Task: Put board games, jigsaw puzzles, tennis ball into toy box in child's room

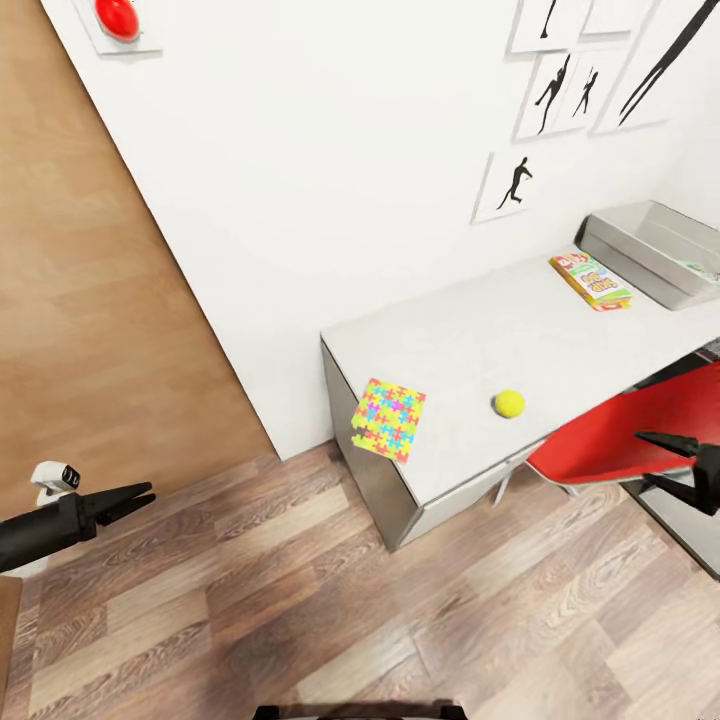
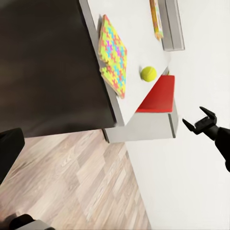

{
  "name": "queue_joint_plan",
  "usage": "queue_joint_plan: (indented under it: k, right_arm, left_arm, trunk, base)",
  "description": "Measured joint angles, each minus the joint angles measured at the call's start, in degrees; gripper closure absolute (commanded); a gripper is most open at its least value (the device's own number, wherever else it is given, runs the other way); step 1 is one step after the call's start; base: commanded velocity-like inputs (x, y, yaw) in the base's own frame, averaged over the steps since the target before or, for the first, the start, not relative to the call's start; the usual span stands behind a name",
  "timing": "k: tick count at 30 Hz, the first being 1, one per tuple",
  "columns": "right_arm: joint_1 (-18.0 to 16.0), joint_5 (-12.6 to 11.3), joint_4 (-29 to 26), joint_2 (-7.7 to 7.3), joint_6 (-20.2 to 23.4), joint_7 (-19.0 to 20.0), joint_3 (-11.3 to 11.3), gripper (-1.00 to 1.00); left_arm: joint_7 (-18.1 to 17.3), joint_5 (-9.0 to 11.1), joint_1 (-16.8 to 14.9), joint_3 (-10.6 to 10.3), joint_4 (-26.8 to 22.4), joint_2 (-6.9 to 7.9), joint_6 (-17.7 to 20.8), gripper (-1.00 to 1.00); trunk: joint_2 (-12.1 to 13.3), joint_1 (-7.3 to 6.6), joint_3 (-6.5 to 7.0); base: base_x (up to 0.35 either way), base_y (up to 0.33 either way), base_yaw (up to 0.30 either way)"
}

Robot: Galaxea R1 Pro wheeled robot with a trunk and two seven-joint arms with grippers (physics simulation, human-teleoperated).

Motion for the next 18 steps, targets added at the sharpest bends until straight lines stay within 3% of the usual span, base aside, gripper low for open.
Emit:
queue_joint_plan:
  k: [2, 6, 9, 12, 13, 18]
  right_arm:
    - [2.01, -0.02, 0.20, 0.28, -0.01, 1.61, -0.13, -1.00]
    - [7.18, 0.48, 1.22, 2.25, -0.01, 4.03, -0.37, -1.00]
    - [11.25, 1.13, 2.46, 5.79, -0.01, 4.96, -0.79, -1.00]
    - [13.03, 1.70, 3.20, 7.92, -0.01, 5.16, -0.95, -1.00]
    - [14.03, 3.03, 3.62, 9.28, -0.01, 5.22, -1.01, -1.00]
    - [15.92, 9.21, 4.17, 13.05, -2.15, 5.40, -1.03, -1.00]
  left_arm:
    - [0.03, 0.00, 0.00, 0.00, 0.00, -0.03, 0.00, -1.00]
    - [0.09, -0.01, 0.00, 0.00, 0.00, -0.01, -0.02, -1.00]
    - [0.18, -0.01, 0.00, 0.00, 0.00, -0.09, -0.03, -1.00]
    - [0.23, -0.01, 0.00, 0.00, 0.00, -0.21, -0.03, -1.00]
    - [0.27, -0.01, 0.00, 0.00, 0.00, -0.26, -0.03, -1.00]
    - [0.31, -0.02, 0.00, -0.05, 0.00, -0.32, -0.03, -1.00]
  trunk:
    - [0.00, 0.00, 0.18]
    - [0.00, 0.00, 0.53]
    - [0.00, 0.00, 0.79]
    - [0.00, 0.00, 1.06]
    - [0.00, 0.00, 1.14]
    - [0.00, 0.00, 1.59]
  base:
    - [0.000, 0.000, -0.125]
    - [0.000, 0.000, -0.125]
    - [0.000, 0.000, -0.125]
    - [0.000, 0.000, -0.125]
    - [0.000, 0.000, -0.125]
    - [0.000, 0.000, -0.125]
